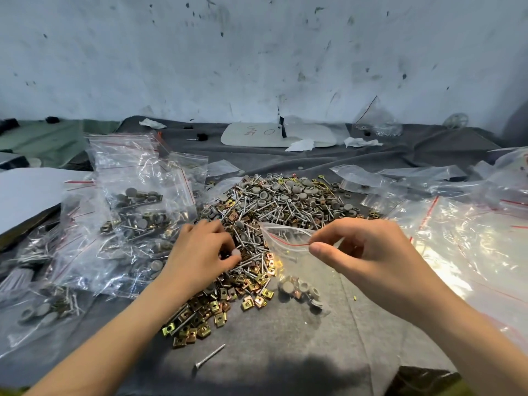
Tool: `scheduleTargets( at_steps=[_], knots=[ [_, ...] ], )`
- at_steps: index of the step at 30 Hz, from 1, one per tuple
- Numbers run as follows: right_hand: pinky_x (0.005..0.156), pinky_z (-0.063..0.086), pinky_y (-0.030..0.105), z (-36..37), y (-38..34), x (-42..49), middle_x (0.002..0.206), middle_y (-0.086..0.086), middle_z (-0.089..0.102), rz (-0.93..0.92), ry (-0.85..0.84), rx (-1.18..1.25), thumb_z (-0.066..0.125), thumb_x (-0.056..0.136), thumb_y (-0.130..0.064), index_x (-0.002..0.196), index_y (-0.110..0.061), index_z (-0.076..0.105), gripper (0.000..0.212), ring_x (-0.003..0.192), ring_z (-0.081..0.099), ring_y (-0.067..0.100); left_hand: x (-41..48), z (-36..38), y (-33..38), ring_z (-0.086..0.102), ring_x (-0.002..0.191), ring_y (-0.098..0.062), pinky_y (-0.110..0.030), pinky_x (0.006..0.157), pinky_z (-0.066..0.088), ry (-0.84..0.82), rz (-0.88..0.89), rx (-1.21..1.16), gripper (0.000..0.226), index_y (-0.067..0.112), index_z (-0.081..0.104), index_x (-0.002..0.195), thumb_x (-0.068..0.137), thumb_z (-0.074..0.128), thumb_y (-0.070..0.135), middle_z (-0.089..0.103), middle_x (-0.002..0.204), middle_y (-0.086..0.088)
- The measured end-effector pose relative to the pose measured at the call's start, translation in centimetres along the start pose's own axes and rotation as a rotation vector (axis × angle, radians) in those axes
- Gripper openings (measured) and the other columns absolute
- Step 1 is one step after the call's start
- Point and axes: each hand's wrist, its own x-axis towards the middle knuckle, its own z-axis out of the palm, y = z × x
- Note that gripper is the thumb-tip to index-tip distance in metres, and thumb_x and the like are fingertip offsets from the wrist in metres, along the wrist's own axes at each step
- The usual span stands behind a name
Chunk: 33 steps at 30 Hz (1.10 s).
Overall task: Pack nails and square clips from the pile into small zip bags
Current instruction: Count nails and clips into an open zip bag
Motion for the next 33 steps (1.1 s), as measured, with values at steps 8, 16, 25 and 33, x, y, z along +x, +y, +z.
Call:
scheduleTargets(
  at_steps=[8, 16, 25, 33],
  knots=[
    [0.053, 0.038, 0.011, 0.1, -0.1, 0.0, 0.069, -0.015, 0.065, -0.017, -0.003, -0.001, 0.068, 0.083, -0.032, 0.082, -0.024, 0.074, 0.01, 0.062, 0.055, 0.003, -0.4, -7.2, 5.6, 0.057, 0.077, -0.01, -0.021, 0.069, 0.049, 0.144, 0.194, -0.751, 0.029, 0.024, 0.073, 0.087, 0.076, 0.064, 0.05, 0.059, 0.084, 0.012],
    [0.053, 0.037, 0.011, 0.0, -0.1, -0.2, 0.069, -0.014, 0.064, -0.031, -0.009, -0.007, 0.069, 0.083, -0.031, 0.083, -0.023, 0.073, 0.01, 0.061, 0.054, 0.003, -0.2, -7.2, 6.7, 0.049, 0.09, -0.002, -0.017, 0.075, 0.039, 0.162, 0.176, -0.535, 0.042, 0.024, 0.073, 0.081, 0.07, 0.054, 0.059, 0.051, 0.092, 0.012],
    [0.053, 0.037, 0.008, 0.0, 0.2, -0.2, 0.069, -0.022, 0.063, -0.023, -0.001, 0.01, 0.068, 0.083, -0.032, 0.083, -0.025, 0.073, 0.008, 0.063, 0.056, 0.0, 0.1, -4.7, 1.1, 0.056, 0.08, -0.004, -0.013, 0.071, 0.048, 0.008, 0.019, -0.325, 0.002, 0.031, 0.059, 0.086, 0.088, 0.058, 0.032, 0.06, 0.089, 0.014],
    [0.051, 0.037, 0.007, 0.1, 0.2, -0.1, 0.068, -0.029, 0.06, -0.031, -0.012, 0.013, 0.068, 0.084, -0.03, 0.083, -0.023, 0.073, 0.008, 0.062, 0.056, -0.003, -1.8, -2.2, -0.8, 0.053, 0.098, -0.009, -0.03, 0.088, 0.049, -0.185, 0.06, 0.027, 0.02, 0.027, 0.061, 0.109, 0.089, 0.063, 0.023, 0.05, 0.107, 0.013]
  ],
)
